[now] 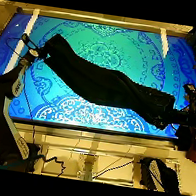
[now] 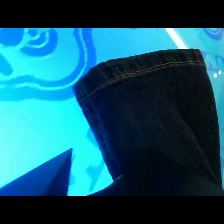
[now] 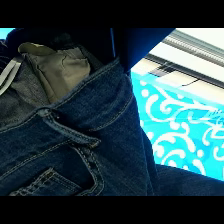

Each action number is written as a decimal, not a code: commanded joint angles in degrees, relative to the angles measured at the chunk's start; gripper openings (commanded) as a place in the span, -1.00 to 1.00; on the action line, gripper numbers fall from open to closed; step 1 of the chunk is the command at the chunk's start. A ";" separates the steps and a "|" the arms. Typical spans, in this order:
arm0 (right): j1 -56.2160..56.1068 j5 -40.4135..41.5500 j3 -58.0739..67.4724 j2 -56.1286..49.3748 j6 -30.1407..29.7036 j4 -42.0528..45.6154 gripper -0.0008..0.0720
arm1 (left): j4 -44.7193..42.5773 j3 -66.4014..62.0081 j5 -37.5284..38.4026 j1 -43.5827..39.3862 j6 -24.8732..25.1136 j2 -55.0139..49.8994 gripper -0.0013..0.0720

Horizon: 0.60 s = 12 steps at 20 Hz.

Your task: Fold the clothes and pants, and hang the long-sleeved shirts on hangers.

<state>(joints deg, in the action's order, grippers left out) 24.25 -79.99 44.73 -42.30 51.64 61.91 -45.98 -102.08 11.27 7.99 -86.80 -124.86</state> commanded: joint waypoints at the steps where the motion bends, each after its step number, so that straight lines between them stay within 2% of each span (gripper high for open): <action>1: 0.00 0.07 -0.02 0.04 0.39 0.00 -0.87 | -0.07 -1.18 -5.64 -1.16 0.66 -1.16 -0.41; 2: 0.00 0.07 -0.02 0.04 0.39 0.00 -0.87 | -0.07 -1.42 -7.48 -1.16 0.66 -0.98 -0.89; 4: -0.02 0.28 -0.02 0.04 0.39 0.02 -0.87 | -0.28 -3.61 -10.64 -1.11 0.68 -0.37 -0.89; 6: -0.02 2.27 -0.02 0.04 0.39 0.00 -0.87 | -4.44 -7.45 -11.02 -1.11 0.68 1.09 -0.89; 9: -0.02 8.20 -0.02 0.04 0.74 0.00 -0.87 | -12.61 -11.56 -11.04 -1.51 0.66 4.83 -0.89; 12: -0.02 17.49 0.00 0.04 3.80 0.92 -0.87 | -14.05 -11.85 -10.47 -1.57 0.66 10.29 -0.89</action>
<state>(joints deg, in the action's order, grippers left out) 24.23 -71.18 44.73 -42.30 53.34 62.00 -56.38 -112.53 0.91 6.52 -86.15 -118.52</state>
